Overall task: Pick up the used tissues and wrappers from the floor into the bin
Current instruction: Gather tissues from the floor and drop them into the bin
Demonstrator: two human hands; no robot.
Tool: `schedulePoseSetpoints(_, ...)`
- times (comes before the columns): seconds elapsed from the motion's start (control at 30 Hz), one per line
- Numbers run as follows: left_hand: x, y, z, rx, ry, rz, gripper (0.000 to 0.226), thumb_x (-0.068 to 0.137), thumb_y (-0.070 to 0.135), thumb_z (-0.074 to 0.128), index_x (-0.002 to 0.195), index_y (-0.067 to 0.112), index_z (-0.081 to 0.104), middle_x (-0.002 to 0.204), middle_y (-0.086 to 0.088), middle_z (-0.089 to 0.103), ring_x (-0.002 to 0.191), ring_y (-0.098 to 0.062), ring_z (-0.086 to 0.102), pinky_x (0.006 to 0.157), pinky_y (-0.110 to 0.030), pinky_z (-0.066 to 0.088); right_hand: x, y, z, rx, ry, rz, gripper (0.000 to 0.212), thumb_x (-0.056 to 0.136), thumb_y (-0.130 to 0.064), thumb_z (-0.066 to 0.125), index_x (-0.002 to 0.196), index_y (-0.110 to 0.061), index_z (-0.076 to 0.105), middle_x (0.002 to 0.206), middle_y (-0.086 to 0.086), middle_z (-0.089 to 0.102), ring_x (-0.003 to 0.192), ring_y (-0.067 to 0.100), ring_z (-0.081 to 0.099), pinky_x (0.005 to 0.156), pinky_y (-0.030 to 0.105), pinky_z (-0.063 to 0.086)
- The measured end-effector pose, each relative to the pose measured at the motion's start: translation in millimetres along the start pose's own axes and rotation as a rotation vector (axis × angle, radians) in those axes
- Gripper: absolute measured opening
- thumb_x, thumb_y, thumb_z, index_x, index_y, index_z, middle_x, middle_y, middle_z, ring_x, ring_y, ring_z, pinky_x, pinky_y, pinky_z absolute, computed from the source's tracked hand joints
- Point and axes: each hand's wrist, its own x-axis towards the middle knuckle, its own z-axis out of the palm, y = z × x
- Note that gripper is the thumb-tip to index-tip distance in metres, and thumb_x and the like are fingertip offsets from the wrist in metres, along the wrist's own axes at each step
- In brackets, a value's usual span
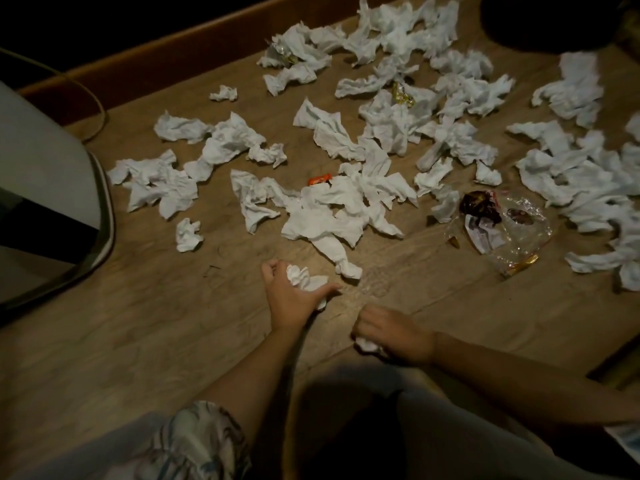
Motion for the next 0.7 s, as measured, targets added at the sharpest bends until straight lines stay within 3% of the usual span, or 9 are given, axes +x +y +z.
schedulePoseSetpoints(0.1, 25, 30, 9, -0.128, 0.021, 0.038, 0.079, 0.059, 0.034, 0.092, 0.124, 0.014, 0.051, 0.132, -0.002, 0.047, 0.12, -0.017, 0.049, 0.099, -0.029, 0.044, 30, 18, -46, 0.021, 0.282, 0.182, 0.05, 0.079, -0.019, 0.073, 0.123, -0.02, 0.05, 0.112, 0.009, 0.06, 0.098, 0.021, 0.057, 0.08, 0.028, 0.049)
schedulePoseSetpoints(0.2, 62, 91, 0, -0.368, 0.056, 0.028, 0.049, 0.076, 0.02, 0.082, 0.116, 0.01, 0.056, 0.109, 0.003, 0.059, 0.105, -0.018, 0.06, 0.083, -0.019, 0.044, 68, 46, -120, -0.034, 0.522, 0.218, 0.024, 0.081, -0.019, 0.059, 0.104, -0.011, 0.064, 0.106, 0.016, 0.058, 0.085, 0.026, 0.06, 0.067, 0.028, 0.05)
schedulePoseSetpoints(0.3, 103, 160, -25, -0.408, 0.029, 0.16, 0.028, 0.086, 0.011, 0.07, 0.111, 0.008, 0.057, 0.103, -0.002, 0.06, 0.099, -0.019, 0.059, 0.082, -0.018, 0.045, 97, 72, -199, -0.12, 0.563, 0.283, 0.023, 0.073, -0.004, 0.065, 0.096, -0.003, 0.068, 0.109, 0.021, 0.061, 0.083, 0.032, 0.064, 0.065, 0.027, 0.05)
schedulePoseSetpoints(0.37, 119, 202, -50, -0.313, -0.006, 0.26, 0.025, 0.089, 0.003, 0.063, 0.114, 0.006, 0.062, 0.106, -0.004, 0.063, 0.1, -0.019, 0.06, 0.084, -0.012, 0.047, 110, 72, -246, -0.068, 0.596, 0.397, 0.03, 0.07, 0.005, 0.07, 0.099, -0.003, 0.07, 0.101, 0.019, 0.065, 0.086, 0.034, 0.066, 0.072, 0.034, 0.054)
schedulePoseSetpoints(0.43, 121, 245, -82, -0.266, -0.037, 0.229, 0.031, 0.091, -0.002, 0.059, 0.121, 0.006, 0.063, 0.115, -0.005, 0.065, 0.106, -0.016, 0.059, 0.082, -0.002, 0.043, 120, 57, -293, 0.009, 0.713, 0.549, 0.028, 0.073, 0.003, 0.075, 0.1, -0.004, 0.072, 0.095, 0.017, 0.067, 0.085, 0.034, 0.066, 0.075, 0.031, 0.052)
schedulePoseSetpoints(0.5, 112, 286, -117, -0.282, -0.037, 0.153, 0.025, 0.091, 0.008, 0.064, 0.115, 0.004, 0.068, 0.117, -0.01, 0.068, 0.109, -0.023, 0.063, 0.09, -0.019, 0.049, 127, 26, -337, 0.074, 0.821, 0.654, 0.018, 0.077, -0.015, 0.079, 0.092, -0.005, 0.075, 0.086, 0.012, 0.068, 0.079, 0.025, 0.065, 0.072, 0.023, 0.047)
schedulePoseSetpoints(0.57, 97, 329, -157, -0.26, -0.048, 0.114, 0.03, 0.087, 0.032, 0.071, 0.094, 0.003, 0.073, 0.096, -0.012, 0.073, 0.094, -0.027, 0.067, 0.085, -0.037, 0.054, 130, -16, -384, 0.133, 0.894, 0.73, 0.029, 0.078, -0.035, 0.079, 0.076, -0.007, 0.072, 0.071, -0.001, 0.063, 0.066, 0.009, 0.055, 0.063, 0.014, 0.04)
schedulePoseSetpoints(0.63, 80, 372, -197, -0.278, -0.064, 0.051, 0.058, 0.077, 0.062, 0.068, 0.083, 0.004, 0.072, 0.084, -0.01, 0.073, 0.083, -0.024, 0.068, 0.079, -0.039, 0.056, 132, -61, -430, 0.208, 0.941, 0.778, 0.039, 0.081, -0.043, 0.074, 0.06, -0.012, 0.063, 0.058, -0.01, 0.052, 0.053, 0.0, 0.043, 0.055, 0.01, 0.031)
schedulePoseSetpoints(0.7, 58, 417, -241, -0.333, -0.108, -0.042, 0.075, 0.073, 0.08, 0.054, 0.076, 0.007, 0.07, 0.076, -0.006, 0.072, 0.075, -0.021, 0.068, 0.073, -0.036, 0.053, 131, -101, -473, 0.276, 0.945, 0.821, 0.05, 0.089, -0.043, 0.065, 0.051, -0.015, 0.05, 0.048, -0.007, 0.044, 0.047, 0.005, 0.042, 0.052, 0.019, 0.03)
